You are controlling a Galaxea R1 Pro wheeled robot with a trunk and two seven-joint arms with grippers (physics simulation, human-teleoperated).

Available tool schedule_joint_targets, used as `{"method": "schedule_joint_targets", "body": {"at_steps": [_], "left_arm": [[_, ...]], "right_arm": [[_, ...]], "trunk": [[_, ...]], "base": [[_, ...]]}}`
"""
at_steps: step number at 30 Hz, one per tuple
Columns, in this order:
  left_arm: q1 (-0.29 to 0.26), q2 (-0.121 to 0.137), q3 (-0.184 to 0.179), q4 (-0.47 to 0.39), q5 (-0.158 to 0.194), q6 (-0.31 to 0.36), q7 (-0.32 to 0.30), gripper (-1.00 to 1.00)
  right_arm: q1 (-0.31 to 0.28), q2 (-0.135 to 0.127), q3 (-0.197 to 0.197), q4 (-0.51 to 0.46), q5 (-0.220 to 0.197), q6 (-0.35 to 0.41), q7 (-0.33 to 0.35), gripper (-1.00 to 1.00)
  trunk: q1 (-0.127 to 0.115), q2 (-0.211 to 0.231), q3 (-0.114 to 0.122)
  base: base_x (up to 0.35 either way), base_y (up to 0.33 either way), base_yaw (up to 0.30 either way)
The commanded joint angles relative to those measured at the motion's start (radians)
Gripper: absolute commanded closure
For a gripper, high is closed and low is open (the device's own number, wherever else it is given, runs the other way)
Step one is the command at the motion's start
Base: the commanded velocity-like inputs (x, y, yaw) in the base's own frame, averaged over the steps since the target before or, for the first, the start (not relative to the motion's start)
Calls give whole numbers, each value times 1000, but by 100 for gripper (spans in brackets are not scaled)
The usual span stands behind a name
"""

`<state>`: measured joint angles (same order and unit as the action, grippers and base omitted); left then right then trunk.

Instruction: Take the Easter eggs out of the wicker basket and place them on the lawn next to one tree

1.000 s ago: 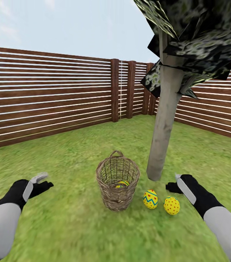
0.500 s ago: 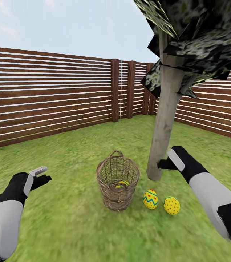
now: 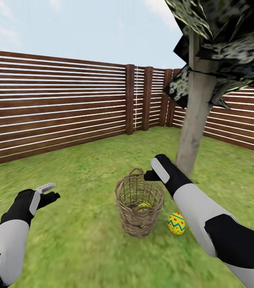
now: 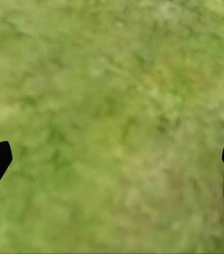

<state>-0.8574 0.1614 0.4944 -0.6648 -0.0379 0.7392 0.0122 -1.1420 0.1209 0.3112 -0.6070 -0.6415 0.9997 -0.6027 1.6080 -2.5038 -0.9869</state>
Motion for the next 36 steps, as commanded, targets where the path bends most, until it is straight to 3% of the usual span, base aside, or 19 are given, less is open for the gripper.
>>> {"method": "schedule_joint_targets", "body": {"at_steps": [1, 6, 15, 26, 36], "left_arm": [[-1, -1, 2, -1, -3, 3, -1, -100], [-1, -12, -24, -1, -3, -1, -3, -100], [-1, -14, -39, -1, -3, -1, -2, -100], [-1, -17, -41, -4, -2, 10, -1, -100], [-1, -17, -39, -5, -2, 12, 2, -100]], "right_arm": [[-1, 7, 4, 0, -8, 0, -15, -100], [-1, 33, 2, 7, -9, -19, -31, -100], [0, 27, 0, 33, -9, -28, -34, -100], [1, 23, 2, 149, -6, -81, -32, -100], [1, 23, 3, 170, -6, -86, -32, -100]], "trunk": [[0, 0, -1], [0, 0, -1], [0, 0, -1], [0, 0, -1], [5, -3, -40]], "base": [[148, 277, 0], [193, 257, 0], [194, 25, 0], [26, -8, 0], [1, 0, 0]]}}
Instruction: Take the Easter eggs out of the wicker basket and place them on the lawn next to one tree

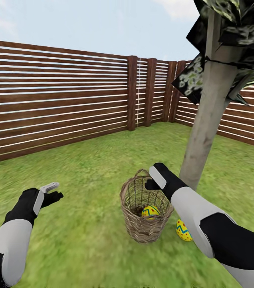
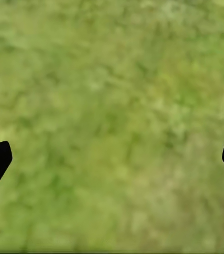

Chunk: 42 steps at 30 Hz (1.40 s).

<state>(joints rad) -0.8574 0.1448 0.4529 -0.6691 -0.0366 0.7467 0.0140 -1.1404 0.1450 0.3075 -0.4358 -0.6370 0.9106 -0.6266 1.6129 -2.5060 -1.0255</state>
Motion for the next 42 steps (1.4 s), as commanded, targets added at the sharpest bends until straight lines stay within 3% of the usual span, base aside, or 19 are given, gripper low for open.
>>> {"method": "schedule_joint_targets", "body": {"at_steps": [1, 13, 34, 42], "left_arm": [[-1, 0, 2, -1, -3, 5, 0, -100], [-1, 3, 13, -1, -1, -7, 0, -100], [-2, 1, 12, 0, -2, -1, -1, -100], [-1, 1, 11, 0, -3, 2, 0, -100]], "right_arm": [[-1, -1, 7, 0, -10, 3, -8, -100], [-1, 1, 9, 2, -11, 2, -8, -100], [-1, -2, 8, 31, -8, -13, -7, -100], [-1, -10, 9, 31, -7, -13, -7, -100]], "trunk": [[0, -1, -1], [0, -1, -1], [0, -1, -1], [3, -2, -32]], "base": [[0, 0, 0], [6, 5, 0], [223, 17, 0], [9, 0, 0]]}}
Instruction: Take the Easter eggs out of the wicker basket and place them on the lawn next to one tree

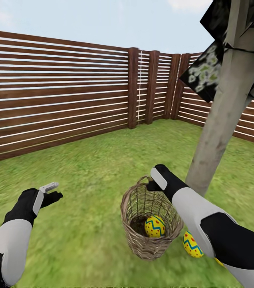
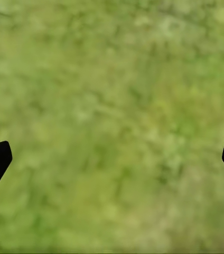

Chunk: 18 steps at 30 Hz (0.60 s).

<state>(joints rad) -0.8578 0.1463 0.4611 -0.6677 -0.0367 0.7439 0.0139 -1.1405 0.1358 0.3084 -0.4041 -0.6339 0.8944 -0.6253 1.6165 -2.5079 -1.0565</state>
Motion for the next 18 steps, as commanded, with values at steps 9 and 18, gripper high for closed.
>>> {"method": "schedule_joint_targets", "body": {"at_steps": [9, 18], "left_arm": [[-1, 0, 2, -3, -4, 3, 0, -100], [0, 0, 2, -3, -3, 1, 0, -100]], "right_arm": [[-1, -1, 8, -4, -10, -22, -8, -100], [-1, -1, 8, -3, -10, -26, -8, -100]], "trunk": [[4, -3, -36], [8, -5, -71]], "base": [[0, 0, 0], [0, 0, 0]]}}
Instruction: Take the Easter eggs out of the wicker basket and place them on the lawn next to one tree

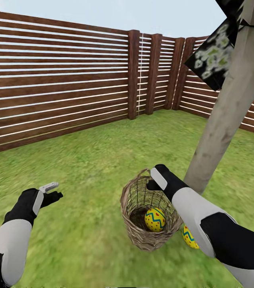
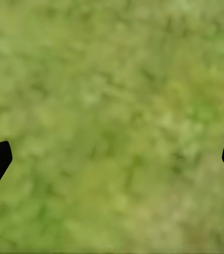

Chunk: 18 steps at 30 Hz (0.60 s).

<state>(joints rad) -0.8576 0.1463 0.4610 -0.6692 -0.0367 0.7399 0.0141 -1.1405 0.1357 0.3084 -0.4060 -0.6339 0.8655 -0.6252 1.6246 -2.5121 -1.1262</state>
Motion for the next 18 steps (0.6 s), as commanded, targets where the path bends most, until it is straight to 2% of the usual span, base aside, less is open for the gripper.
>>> {"method": "schedule_joint_targets", "body": {"at_steps": [1, 18], "left_arm": [[-1, 0, 2, -1, -3, 4, 0, -100], [-1, 1, 5, 0, -5, 0, -1, -100]], "right_arm": [[-1, 0, 8, -1, -10, 3, -8, -100], [-1, 11, 13, -3, -13, 3, -8, -100]], "trunk": [[0, -1, -5], [8, -5, -71]], "base": [[0, 0, 0], [0, 0, 0]]}}
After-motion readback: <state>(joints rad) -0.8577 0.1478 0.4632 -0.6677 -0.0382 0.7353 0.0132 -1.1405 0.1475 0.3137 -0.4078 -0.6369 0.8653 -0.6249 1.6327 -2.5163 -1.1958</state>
